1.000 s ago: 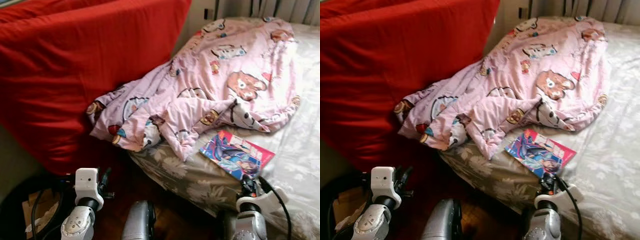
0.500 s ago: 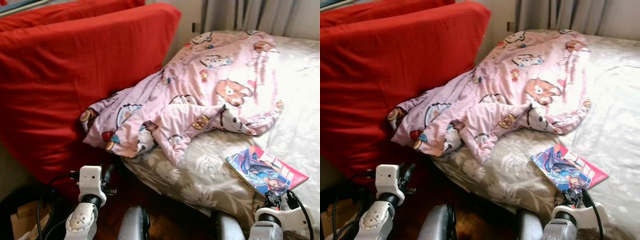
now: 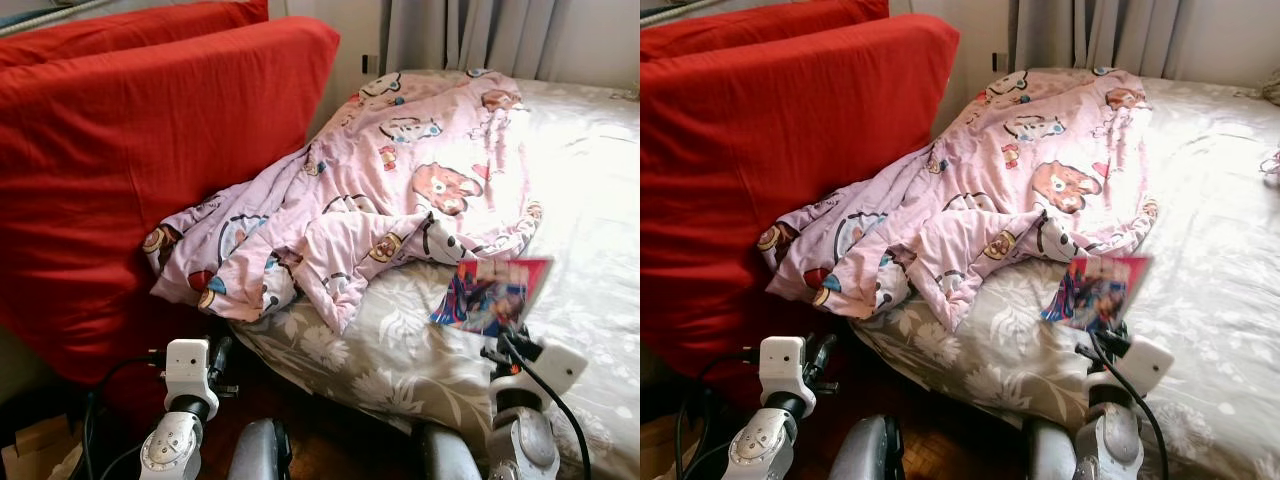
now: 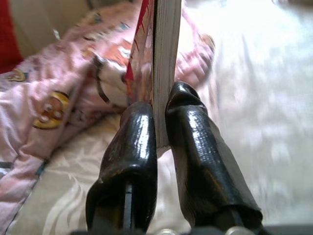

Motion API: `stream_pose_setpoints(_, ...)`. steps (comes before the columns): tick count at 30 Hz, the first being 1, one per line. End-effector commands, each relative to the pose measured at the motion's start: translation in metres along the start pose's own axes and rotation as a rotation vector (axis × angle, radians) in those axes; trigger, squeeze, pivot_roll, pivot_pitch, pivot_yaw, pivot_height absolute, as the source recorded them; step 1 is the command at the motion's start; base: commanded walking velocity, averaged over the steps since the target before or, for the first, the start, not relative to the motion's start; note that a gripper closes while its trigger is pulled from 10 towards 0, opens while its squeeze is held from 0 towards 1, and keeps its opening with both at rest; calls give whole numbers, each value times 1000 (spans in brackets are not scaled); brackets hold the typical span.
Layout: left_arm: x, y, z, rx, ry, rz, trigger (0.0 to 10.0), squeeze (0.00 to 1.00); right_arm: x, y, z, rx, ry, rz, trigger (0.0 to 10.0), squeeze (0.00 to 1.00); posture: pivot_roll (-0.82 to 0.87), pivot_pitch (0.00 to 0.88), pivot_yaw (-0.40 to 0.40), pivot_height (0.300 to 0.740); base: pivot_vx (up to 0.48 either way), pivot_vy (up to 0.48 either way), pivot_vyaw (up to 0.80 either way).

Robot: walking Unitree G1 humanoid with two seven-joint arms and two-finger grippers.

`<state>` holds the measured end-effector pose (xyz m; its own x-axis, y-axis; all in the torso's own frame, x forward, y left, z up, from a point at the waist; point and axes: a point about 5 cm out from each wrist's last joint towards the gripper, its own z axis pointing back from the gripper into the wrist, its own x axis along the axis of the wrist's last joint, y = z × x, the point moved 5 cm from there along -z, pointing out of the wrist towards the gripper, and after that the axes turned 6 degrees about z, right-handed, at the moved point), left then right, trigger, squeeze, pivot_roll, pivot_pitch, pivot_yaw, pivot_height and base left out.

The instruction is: Clean up the room

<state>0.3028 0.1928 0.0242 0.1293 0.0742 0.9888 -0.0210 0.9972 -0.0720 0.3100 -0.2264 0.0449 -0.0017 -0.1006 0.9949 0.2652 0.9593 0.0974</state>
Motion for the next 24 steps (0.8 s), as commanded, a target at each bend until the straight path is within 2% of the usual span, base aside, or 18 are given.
stream_pose_setpoints(1, -2, 1, -2, 10, 5, -6, 10000, 0, 22, 10, -8, 39, -84, 38, 10000, 0, 21, 0, 66, 611, 0, 0, 0)
stream_pose_setpoints(9, -29, 14, 2, 71, 91, 30, 10000, 0, 34, 22, -16, 97, -110, 67, 10000, 0, 3, 0, 56, 661, 0, 0, 0)
stream_pose_setpoints(11, -44, 19, 5, 96, 147, 46, 10000, 0, 33, 26, -18, 132, -96, 77, 10000, 0, -2, 0, 47, 681, 0, 0, 0)
stream_pose_setpoints(14, -51, 21, 7, 106, 177, 49, 10000, 0, 32, 31, -19, 168, -88, 87, 10000, 0, -1, 0, 38, 696, 0, 0, 0)
stream_pose_setpoints(19, -67, 33, 11, 159, 250, 71, 10000, 0, 32, 36, -25, 201, -76, 92, 10000, 0, 6, 0, 21, 731, 0, 0, 0)
stream_pose_setpoints(24, -84, 42, 19, 210, 333, 98, 10000, 0, 27, 46, -27, 255, -50, 96, 10000, 0, 30, 0, -2, 740, 0, 0, 0)
